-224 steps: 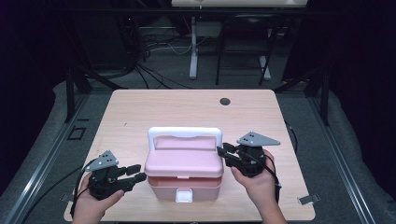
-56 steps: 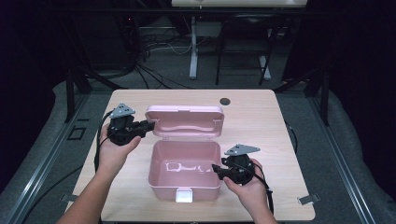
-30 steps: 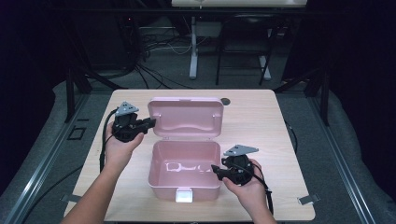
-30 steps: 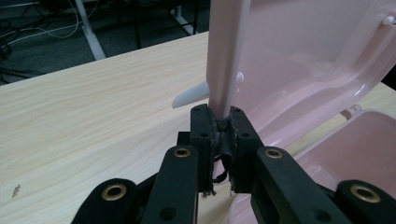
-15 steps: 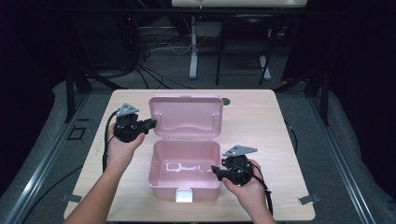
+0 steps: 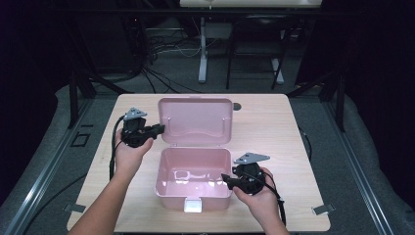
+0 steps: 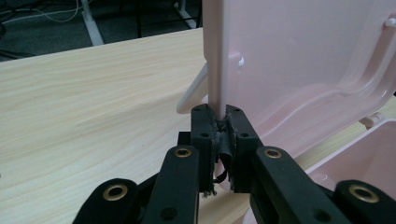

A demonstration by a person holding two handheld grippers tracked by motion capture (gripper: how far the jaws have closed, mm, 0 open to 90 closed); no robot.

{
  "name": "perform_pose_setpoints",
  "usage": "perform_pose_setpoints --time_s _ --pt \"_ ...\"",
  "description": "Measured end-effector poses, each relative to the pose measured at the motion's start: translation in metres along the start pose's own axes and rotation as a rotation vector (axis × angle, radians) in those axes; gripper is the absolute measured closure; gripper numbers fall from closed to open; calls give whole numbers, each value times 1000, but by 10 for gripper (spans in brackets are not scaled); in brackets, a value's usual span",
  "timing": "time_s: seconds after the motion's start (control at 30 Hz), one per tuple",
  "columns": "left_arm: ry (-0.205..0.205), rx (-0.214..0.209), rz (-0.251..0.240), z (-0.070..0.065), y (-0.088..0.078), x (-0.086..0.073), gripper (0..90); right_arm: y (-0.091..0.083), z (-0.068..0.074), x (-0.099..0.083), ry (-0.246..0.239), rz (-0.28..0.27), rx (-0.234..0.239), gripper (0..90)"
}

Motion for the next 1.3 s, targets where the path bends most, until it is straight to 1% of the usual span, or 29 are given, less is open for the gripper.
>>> perform_pose_setpoints --time_s 0.1,0.13,0.17,0.23,0.33,0.43,0.5,0.67,0.87,0.9,0.97,1.03,1.3 --pt "-6 5 3 1 2 0 836 0 0 0 1 1 0 556" --pt "-7 2 11 1 2 -1 836 0 0 0 1 1 0 556" --pt "-10 5 5 2 3 0 836 0 0 0 1 0 1 556" --pt "-20 9 8 2 5 -1 836 0 0 0 3 -2 0 556" --pt "-23 10 17 3 6 -1 837 0 0 0 -1 -4 1 556" --pt "-39 11 29 5 8 -3 841 0 0 0 7 -2 2 556" --pt "-40 11 32 5 9 -3 843 0 0 0 4 -5 3 555" --pt "-84 -9 41 6 10 -3 849 1 0 0 5 -7 3 555" --pt "-105 -15 48 8 12 -4 852 1 0 0 8 -6 4 555" --pt "-115 -17 50 8 13 -4 853 1 0 0 9 -5 4 555" --pt "-118 -17 52 8 13 -4 854 1 0 0 9 -6 4 555" --pt "-130 -18 59 9 14 -4 854 1 0 0 10 -5 4 555" --pt "-153 -14 71 11 18 -5 856 1 0 0 12 -7 5 555"
Point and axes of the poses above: each handheld gripper's, and its own axes: y roughly forward along the jaws, x roughly out of its top, z roughly to its left, the point moved 9 cm from there along y, roughly forward along the jaws
